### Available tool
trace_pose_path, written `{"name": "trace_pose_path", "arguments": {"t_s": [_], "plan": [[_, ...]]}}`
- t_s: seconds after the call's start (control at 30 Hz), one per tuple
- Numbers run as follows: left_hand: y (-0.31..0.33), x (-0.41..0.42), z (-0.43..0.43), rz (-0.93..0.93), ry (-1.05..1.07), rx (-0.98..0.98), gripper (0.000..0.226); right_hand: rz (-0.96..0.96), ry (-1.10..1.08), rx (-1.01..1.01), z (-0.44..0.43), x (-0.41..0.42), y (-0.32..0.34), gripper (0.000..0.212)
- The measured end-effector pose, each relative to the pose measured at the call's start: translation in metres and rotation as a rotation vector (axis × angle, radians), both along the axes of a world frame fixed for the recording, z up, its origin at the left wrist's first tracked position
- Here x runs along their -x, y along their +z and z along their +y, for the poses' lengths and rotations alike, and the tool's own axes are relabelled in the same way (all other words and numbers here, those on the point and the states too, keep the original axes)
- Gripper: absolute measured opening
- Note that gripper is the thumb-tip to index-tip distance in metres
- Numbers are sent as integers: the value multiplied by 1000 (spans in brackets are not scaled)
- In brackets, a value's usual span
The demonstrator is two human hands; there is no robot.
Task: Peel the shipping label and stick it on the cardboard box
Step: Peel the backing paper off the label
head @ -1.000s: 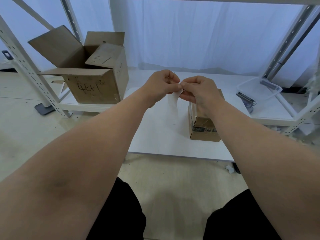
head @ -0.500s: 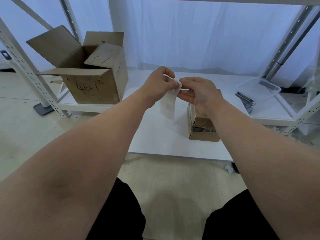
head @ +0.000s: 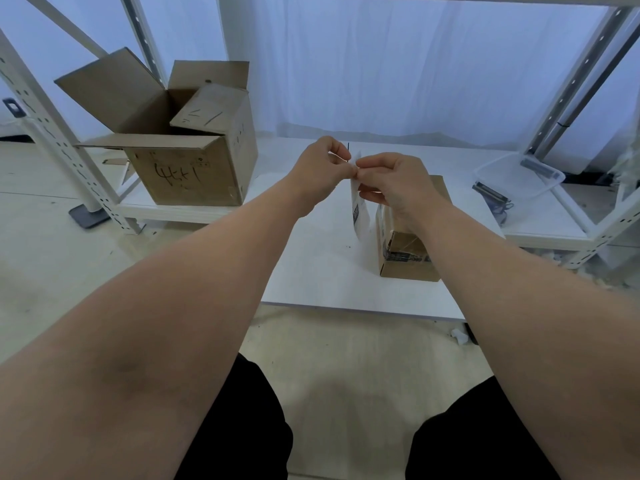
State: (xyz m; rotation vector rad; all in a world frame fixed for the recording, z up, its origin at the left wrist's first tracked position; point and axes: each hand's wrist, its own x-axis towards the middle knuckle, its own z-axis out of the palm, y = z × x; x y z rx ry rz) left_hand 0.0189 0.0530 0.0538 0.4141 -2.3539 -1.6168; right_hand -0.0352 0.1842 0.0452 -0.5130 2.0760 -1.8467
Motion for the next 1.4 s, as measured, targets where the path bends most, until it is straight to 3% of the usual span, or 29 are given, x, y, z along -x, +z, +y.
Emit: {"name": "trace_pose_path", "arguments": {"t_s": [0.23,0.37,0.7,1.07,1.4], "plan": [[-4,4,-1,10,-18,-132,13,112,-65,-28,-1,4,-2,24],[-5,3,-2,-29,-20,-242,27,206,-62,-102,-3,6,-6,21],[-6,1,-5,-18,-19,-485,11,305,-7,-123,-1,4,-5,24],[-6,2,-3,-24,-34,-433,12,398,54,-155,-2,3,-7,25],[-8,1,-6,-54,-20,-362,13,431,97,-193,0,1,-7,40]]}}
